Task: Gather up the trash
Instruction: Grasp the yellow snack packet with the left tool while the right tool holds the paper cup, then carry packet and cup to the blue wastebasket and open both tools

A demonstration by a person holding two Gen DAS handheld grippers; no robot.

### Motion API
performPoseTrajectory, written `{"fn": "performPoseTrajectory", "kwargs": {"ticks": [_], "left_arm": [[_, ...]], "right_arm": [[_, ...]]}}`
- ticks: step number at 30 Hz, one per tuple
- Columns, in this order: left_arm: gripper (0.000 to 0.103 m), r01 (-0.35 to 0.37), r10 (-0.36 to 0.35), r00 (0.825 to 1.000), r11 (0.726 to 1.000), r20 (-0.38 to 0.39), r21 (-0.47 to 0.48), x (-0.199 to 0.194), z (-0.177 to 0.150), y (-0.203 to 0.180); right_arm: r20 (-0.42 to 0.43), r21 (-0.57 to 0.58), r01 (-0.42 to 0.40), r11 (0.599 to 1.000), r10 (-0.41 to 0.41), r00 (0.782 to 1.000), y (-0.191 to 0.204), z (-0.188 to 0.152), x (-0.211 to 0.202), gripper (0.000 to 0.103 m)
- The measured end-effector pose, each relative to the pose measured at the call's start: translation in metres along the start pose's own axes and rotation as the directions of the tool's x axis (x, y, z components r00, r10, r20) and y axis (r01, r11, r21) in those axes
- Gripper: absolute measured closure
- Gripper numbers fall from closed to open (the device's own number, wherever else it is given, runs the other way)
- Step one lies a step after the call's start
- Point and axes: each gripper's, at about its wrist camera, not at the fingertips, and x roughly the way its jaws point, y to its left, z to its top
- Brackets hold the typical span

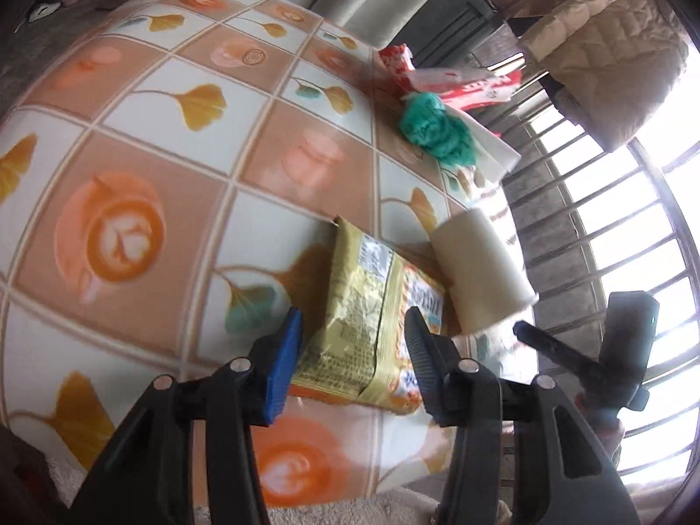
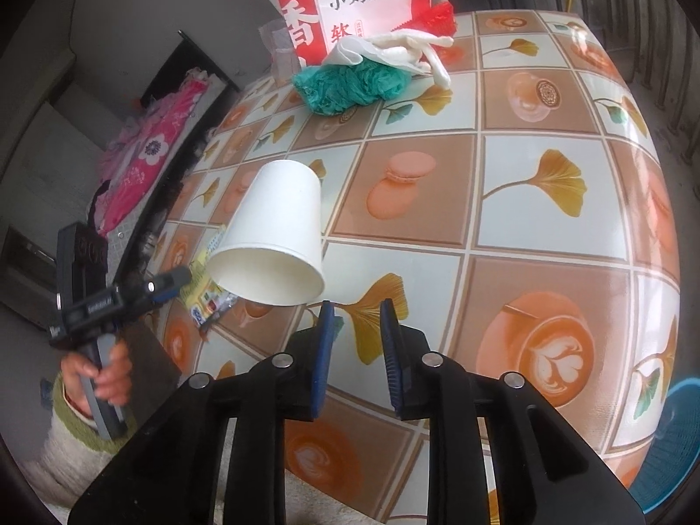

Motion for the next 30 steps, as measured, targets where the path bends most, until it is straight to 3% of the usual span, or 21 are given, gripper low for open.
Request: {"fn": "performPoseTrajectory", "kwargs": {"ticks": [3, 6, 10, 15, 20, 23, 25, 27, 30], "left_arm": [[0.057, -0.066, 0.064, 0.998, 0.994, 0.024, 0.087, 0.001, -0.014, -0.016], [0.057, -0.175, 0.168, 0.984, 0.965, 0.053, 0.197, 0.005, -0.023, -0.034], [0.057, -0.307, 0.298, 0.951, 0.901, 0.077, 0.306, 0.017, -0.028, -0.050], [0.061, -0.408, 0.397, 0.912, 0.845, 0.104, 0.346, 0.025, -0.031, -0.061], [0.077, -0.414, 0.400, 0.910, 0.853, 0.112, 0.317, 0.024, -0.030, -0.058], [0.084, -0.411, 0.393, 0.911, 0.863, 0.121, 0.293, 0.021, -0.030, -0.058], [0.089, -0.407, 0.386, 0.913, 0.868, 0.130, 0.285, 0.019, -0.030, -0.057], [0.094, -0.387, 0.363, 0.922, 0.881, 0.135, 0.273, 0.016, -0.030, -0.057], [0.098, -0.360, 0.333, 0.932, 0.898, 0.144, 0.254, 0.011, -0.030, -0.057]], "right_arm": [[0.002, -0.014, -0.009, 1.000, 0.009, 1.000, 0.005, 0.003, 0.003, 0.075], [0.009, -0.032, -0.011, 0.999, 0.011, 1.000, 0.010, 0.006, 0.006, 0.069], [0.016, -0.029, -0.014, 0.999, 0.015, 1.000, 0.011, 0.010, 0.013, 0.067], [0.018, -0.009, -0.037, 0.999, 0.037, 0.999, 0.009, 0.016, 0.023, 0.066], [0.017, -0.010, -0.047, 0.999, 0.048, 0.999, 0.012, 0.020, 0.032, 0.067], [0.018, -0.010, -0.054, 0.998, 0.055, 0.998, 0.013, 0.021, 0.035, 0.078], [0.015, -0.007, -0.061, 0.998, 0.061, 0.998, 0.013, 0.022, 0.039, 0.093], [0.020, 0.000, -0.064, 0.998, 0.064, 0.998, 0.013, 0.023, 0.039, 0.100], [0.042, 0.005, -0.074, 0.997, 0.073, 0.996, 0.012, 0.024, 0.032, 0.101]]}}
